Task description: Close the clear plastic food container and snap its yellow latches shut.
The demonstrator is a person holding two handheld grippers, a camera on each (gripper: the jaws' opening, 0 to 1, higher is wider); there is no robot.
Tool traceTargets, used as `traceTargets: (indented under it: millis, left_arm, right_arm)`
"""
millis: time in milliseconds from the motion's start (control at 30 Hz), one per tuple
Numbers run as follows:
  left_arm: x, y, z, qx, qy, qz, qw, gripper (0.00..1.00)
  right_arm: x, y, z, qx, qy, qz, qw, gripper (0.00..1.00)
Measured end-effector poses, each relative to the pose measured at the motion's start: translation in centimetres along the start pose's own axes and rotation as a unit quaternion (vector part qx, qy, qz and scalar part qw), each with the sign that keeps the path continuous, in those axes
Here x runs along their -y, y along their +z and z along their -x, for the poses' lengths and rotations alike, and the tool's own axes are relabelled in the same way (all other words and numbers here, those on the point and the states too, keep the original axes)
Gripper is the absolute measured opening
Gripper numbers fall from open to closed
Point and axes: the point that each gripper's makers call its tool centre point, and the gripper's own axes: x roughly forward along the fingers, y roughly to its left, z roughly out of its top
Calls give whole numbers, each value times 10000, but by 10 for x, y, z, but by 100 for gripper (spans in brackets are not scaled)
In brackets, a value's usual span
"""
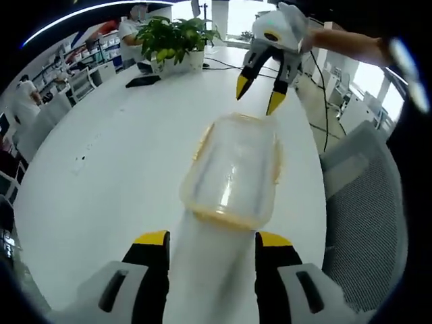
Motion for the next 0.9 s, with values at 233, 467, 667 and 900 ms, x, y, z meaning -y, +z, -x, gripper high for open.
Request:
traceTargets:
  millis: [233,467,667,900]
  left_arm:
    - [-1,0,7,145,407,592,9973,45]
    - [-3,-2,12,299,739,1174,9899,43]
    - [0,2,15,619,915,1621,9806,42]
    - [6,1,11,779,1124,2033,9695,43]
  right_arm:
    - [-2,8,9,282,-268,-539,9978,36]
    - [-10,14,12,435,-459,-897,9940,36]
    - [-12,14,6,528,-589,-1223,9893,36]
    - [-11,18,1,772,-702,-1823,9777,36]
